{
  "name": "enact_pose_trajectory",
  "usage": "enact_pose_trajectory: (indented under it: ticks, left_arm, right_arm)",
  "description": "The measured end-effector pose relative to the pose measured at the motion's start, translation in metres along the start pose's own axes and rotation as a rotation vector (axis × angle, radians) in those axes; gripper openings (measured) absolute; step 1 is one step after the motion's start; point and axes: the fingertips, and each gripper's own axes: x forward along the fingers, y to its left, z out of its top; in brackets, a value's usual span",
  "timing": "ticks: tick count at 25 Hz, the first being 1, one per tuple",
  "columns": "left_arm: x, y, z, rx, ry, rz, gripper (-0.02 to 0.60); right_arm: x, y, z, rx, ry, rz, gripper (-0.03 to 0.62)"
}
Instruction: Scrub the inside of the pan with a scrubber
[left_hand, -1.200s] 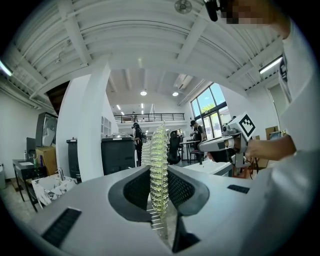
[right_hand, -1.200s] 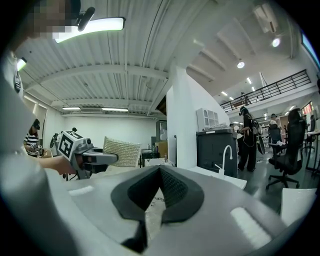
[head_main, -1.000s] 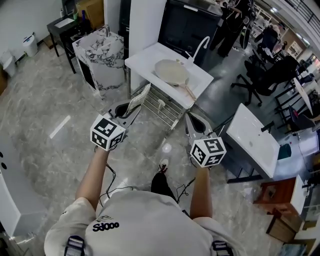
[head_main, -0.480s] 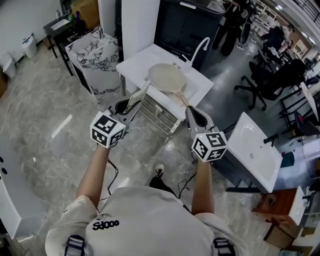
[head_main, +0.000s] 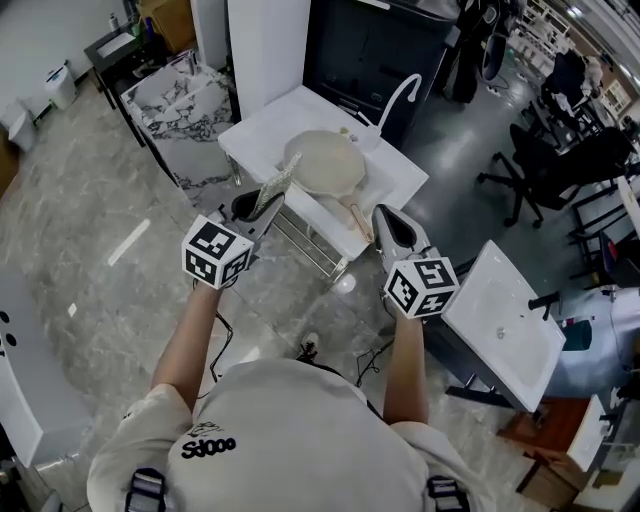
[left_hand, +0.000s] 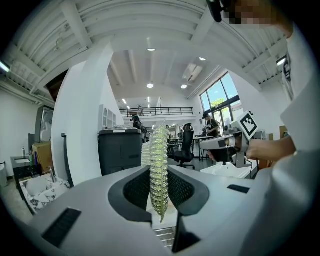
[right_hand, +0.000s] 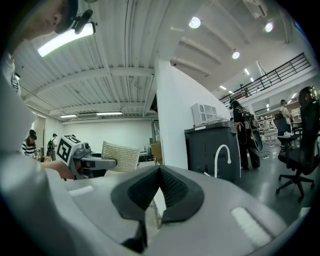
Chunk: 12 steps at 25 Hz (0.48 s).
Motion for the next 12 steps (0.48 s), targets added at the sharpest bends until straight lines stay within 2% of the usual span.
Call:
enact_pose_trajectory:
  ticks: [12]
  left_arm:
    - [0.077, 0.006, 0.004, -0.007, 0.015, 0.021, 0.069]
  right_arm:
    - [0.040, -0.069, 0.007, -0.002, 0.028, 0.035, 0.008]
